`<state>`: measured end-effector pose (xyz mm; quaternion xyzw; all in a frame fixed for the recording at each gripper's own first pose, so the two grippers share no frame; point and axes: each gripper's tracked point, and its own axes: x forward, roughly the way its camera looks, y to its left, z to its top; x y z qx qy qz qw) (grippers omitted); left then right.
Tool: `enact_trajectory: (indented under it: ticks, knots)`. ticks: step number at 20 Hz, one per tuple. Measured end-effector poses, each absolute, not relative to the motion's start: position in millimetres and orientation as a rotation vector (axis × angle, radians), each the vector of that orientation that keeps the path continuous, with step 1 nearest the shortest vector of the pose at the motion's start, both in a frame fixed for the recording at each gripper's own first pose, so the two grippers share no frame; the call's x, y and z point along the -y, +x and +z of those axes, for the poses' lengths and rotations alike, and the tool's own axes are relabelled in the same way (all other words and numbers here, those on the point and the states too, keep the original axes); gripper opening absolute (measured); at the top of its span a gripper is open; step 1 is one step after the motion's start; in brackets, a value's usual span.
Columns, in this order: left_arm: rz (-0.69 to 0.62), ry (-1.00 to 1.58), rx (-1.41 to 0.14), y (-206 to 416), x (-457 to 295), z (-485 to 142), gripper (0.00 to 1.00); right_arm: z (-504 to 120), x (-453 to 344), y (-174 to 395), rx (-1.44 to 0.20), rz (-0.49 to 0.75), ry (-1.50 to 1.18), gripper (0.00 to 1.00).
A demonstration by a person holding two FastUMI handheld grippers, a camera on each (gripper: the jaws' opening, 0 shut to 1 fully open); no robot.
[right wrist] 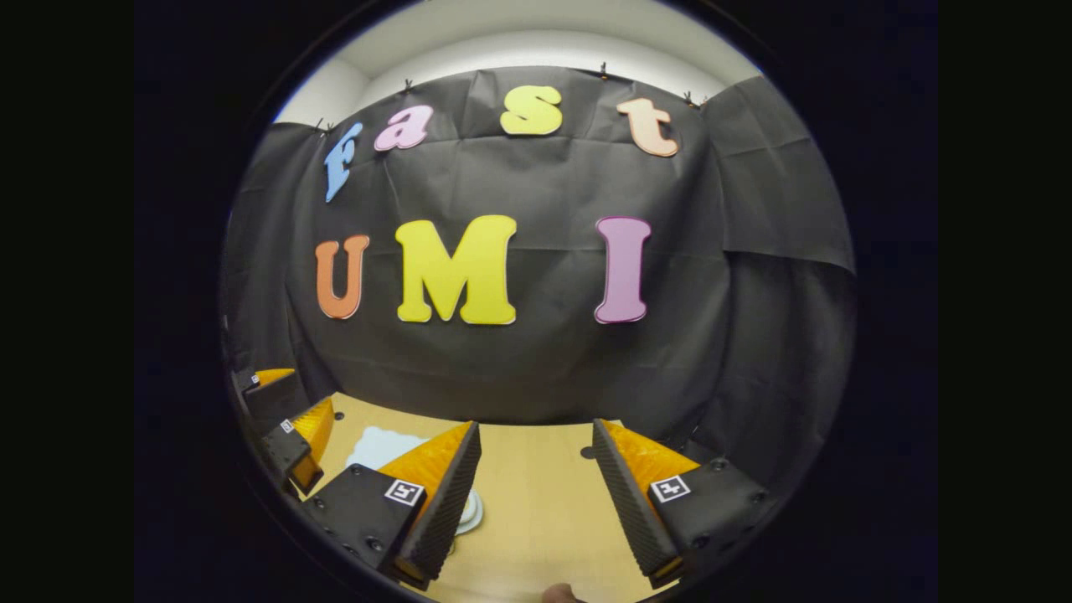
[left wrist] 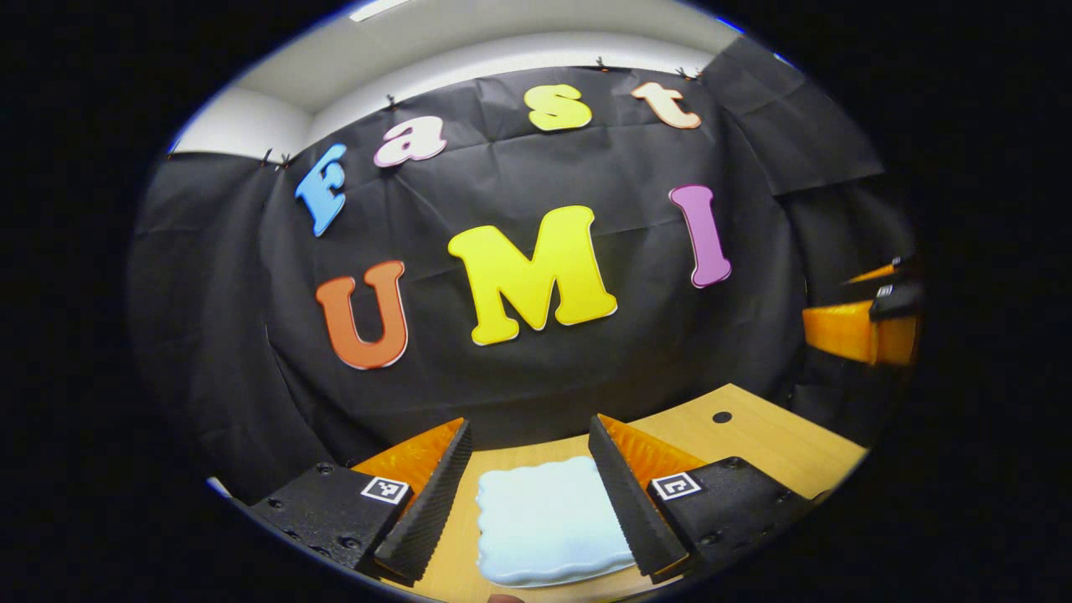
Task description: First open the suitcase, pack the skin care products into it, and then close the suitcase.
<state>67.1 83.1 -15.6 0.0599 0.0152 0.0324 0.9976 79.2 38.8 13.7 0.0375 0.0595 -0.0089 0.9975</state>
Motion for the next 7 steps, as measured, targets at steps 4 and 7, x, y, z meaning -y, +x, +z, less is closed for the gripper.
enact_trajectory:
  ticks: [4,7]
  knots:
    - [0.117,0.074,-0.039,55.7,-127.9,-13.0,0.9,12.2,-87.8,73.7,-0.123,0.013,0.034,0.8]
    - [0.125,0.037,-0.004,45.7,-149.9,-4.3,0.9,17.0,-120.8,69.9,-0.119,0.043,0.0,0.8]
